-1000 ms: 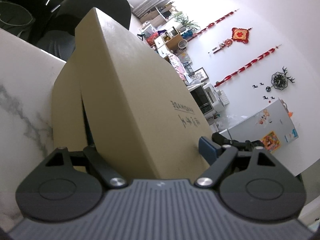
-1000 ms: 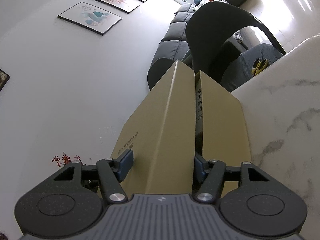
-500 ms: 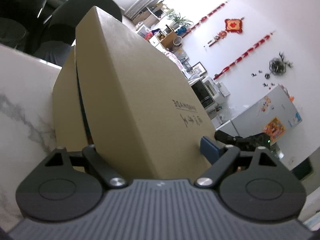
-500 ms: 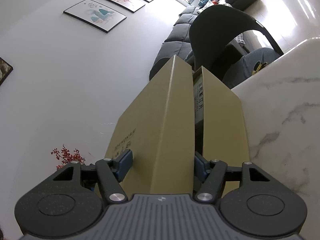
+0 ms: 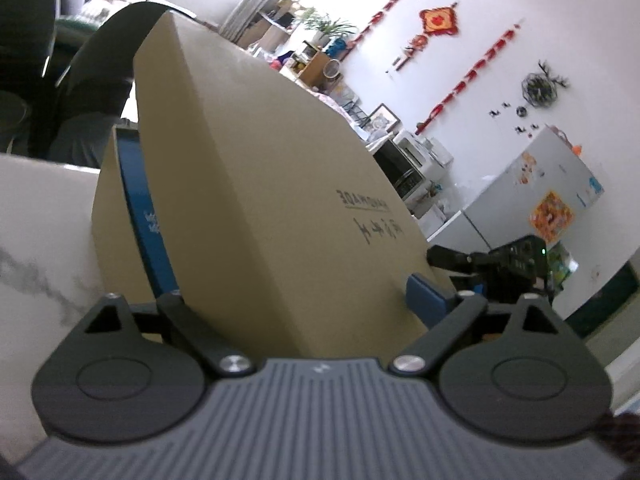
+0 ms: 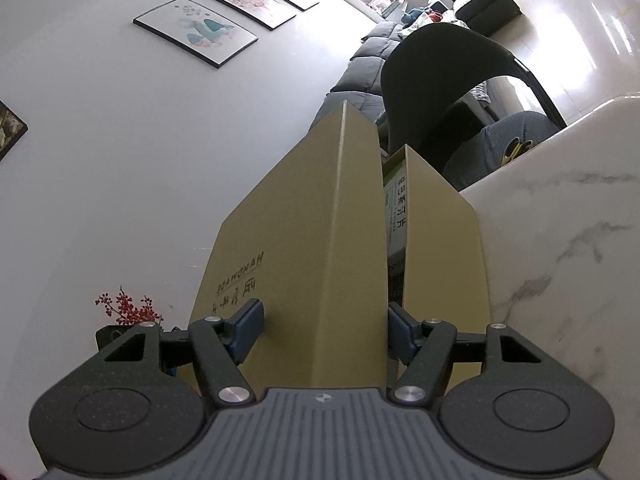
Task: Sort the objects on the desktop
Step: 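Lower the lid over the medicine-filled box with both grippers, then press the lid flat onto the box rim with both grippers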
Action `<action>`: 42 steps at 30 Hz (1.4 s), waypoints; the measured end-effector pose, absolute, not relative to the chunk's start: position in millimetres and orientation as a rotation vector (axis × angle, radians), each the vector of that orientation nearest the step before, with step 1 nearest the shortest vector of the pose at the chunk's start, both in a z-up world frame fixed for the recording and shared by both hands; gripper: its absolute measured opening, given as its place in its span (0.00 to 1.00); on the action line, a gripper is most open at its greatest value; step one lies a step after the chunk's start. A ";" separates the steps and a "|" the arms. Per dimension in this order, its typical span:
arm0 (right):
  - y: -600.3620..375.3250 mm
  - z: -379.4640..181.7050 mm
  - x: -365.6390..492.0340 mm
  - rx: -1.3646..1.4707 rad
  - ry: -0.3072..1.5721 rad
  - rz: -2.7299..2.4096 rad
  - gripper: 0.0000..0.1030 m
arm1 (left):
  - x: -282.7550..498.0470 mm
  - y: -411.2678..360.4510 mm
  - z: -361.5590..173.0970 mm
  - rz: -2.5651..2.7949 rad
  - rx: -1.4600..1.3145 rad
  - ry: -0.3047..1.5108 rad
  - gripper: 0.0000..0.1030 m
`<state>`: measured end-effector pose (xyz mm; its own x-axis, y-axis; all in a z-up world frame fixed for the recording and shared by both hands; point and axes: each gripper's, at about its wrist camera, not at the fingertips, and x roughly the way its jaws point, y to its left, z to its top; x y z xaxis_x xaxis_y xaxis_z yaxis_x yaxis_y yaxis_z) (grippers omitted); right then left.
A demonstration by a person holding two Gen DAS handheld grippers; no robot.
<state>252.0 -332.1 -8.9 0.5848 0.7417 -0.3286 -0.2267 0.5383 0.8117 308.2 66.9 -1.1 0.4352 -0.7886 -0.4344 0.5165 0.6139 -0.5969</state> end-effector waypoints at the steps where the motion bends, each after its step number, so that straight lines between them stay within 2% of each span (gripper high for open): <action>1: -333.1 -9.8 252.5 0.807 0.732 0.642 0.66 | 308.4 66.3 -1.5 -0.837 -0.398 0.755 0.97; 18: -338.5 -16.6 246.3 0.834 0.675 0.675 0.64 | 304.8 58.7 15.5 -0.796 -0.276 0.808 1.00; 23: -344.9 -16.4 233.6 0.845 0.570 0.703 0.58 | 305.7 67.2 9.7 -0.799 -0.353 0.825 1.00; 28: -349.3 -14.8 226.1 0.855 0.507 0.719 0.54 | 297.9 70.3 6.8 -0.674 -0.383 0.760 1.00; 38: -347.8 -26.1 231.8 0.859 0.532 0.614 0.57 | 282.0 61.5 -4.4 -0.538 -0.368 0.691 1.00; 42: -341.4 -21.5 232.2 0.763 0.549 0.548 0.61 | 270.3 52.6 7.5 -0.431 -0.238 0.632 1.00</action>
<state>232.2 -341.4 -21.5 0.7277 0.6355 -0.2581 -0.2563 0.6010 0.7571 270.3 52.6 7.5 0.7226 -0.4576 -0.5181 0.3152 0.8852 -0.3421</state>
